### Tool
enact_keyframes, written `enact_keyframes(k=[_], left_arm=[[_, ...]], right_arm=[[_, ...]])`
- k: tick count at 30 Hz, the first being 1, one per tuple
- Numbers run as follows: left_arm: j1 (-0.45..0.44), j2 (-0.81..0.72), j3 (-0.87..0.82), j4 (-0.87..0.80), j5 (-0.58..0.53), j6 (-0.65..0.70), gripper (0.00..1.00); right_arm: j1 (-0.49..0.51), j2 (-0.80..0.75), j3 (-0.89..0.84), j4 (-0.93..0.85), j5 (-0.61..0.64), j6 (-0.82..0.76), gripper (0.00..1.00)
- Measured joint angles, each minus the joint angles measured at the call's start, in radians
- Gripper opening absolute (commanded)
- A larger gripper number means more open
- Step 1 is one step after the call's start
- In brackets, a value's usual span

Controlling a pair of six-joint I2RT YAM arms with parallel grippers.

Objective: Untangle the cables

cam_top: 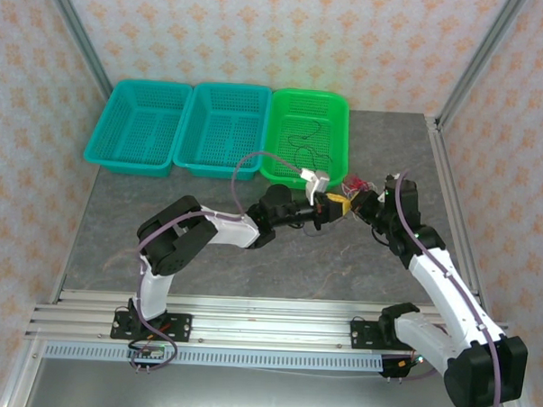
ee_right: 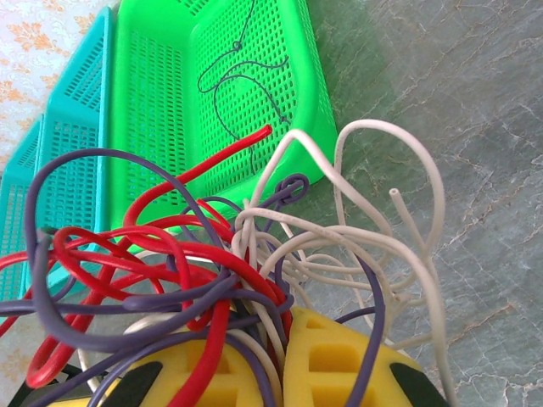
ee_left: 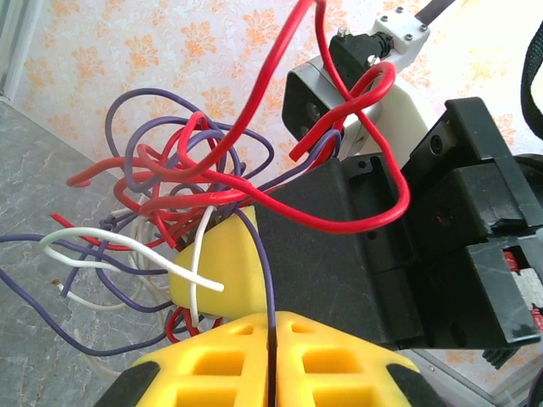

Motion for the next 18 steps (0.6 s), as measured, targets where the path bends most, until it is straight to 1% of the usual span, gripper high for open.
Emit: enact_keyframes(k=[2,3,4,6,7,9,10,15,16,18], left_arm=[[0.000,0.000,0.003,-0.006,0.000,0.000,0.17],[0.000,0.001,0.005,-0.009,-0.001,-0.005,0.17],[0.001,0.001,0.005,-0.010,-0.003,-0.009,0.13],[0.003,0.002,0.006,-0.010,-0.003,-0.014,0.02],[0.002,0.002,0.006,-0.011,-0.003,-0.017,0.00],[0.003,0.002,0.011,-0.019,-0.002,-0.012,0.00],[0.003,0.002,0.012,-0.021,-0.002,-0.013,0.00],[0.006,0.000,0.010,-0.021,-0.011,-0.014,0.00],[0.007,-0.005,0.005,-0.022,-0.014,-0.014,0.00],[0.010,-0.026,-0.007,-0.054,-0.022,-0.014,0.00]], right_arm=[[0.000,0.001,0.002,-0.004,0.000,0.003,0.00],[0.000,0.001,0.004,-0.007,0.000,0.004,0.00],[0.000,0.001,0.008,-0.010,0.000,0.006,0.00],[0.000,0.002,0.013,-0.012,-0.002,0.010,0.00],[0.000,0.002,0.014,-0.013,-0.001,0.012,0.00],[0.000,0.002,0.014,-0.013,0.002,0.017,0.00],[0.000,0.002,0.014,-0.013,0.004,0.018,0.03],[0.000,0.000,0.013,-0.021,0.031,0.009,0.30],[0.001,-0.003,0.006,-0.020,0.041,-0.002,0.33],[0.004,-0.005,-0.012,-0.019,0.053,-0.020,0.33]])
